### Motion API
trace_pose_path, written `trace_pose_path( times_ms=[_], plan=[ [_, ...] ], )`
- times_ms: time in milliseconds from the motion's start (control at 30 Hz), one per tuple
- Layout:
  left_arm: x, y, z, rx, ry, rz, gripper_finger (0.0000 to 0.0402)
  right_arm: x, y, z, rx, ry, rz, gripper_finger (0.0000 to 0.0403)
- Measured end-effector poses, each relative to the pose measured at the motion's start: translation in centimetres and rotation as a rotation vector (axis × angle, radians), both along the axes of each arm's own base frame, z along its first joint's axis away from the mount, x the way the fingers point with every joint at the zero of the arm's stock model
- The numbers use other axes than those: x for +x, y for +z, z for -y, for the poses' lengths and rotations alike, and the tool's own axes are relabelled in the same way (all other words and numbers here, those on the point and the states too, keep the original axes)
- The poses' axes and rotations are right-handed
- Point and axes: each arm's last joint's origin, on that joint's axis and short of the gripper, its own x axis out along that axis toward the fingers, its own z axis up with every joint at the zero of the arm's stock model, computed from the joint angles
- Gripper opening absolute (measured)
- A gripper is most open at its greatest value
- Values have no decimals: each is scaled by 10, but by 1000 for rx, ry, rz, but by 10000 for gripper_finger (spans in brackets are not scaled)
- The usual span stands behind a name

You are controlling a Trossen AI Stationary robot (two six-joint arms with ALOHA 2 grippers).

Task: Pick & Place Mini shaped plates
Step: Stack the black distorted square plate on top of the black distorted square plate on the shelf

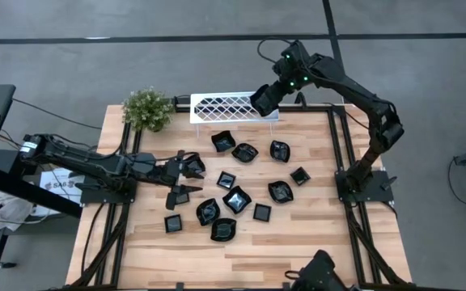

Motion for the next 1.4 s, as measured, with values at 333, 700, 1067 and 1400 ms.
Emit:
trace_pose_path(
  times_ms=[333, 700, 1067, 1400],
  plan=[
    [0, 0, 0, -1, 0, 3, 172, 2, -3, -1, 1, -16, -11, 5],
    [0, 0, 0, -1, 0, 3, 172, 5, -4, -4, -37, -27, -48, 52],
    [0, 0, 0, -1, 0, 3, 172, 3, 1, -5, -63, -21, -33, 71],
    [-4, -10, -1, -16, 8, -32, 172, -9, 36, -41, -159, 45, 34, 71]
  ],
)
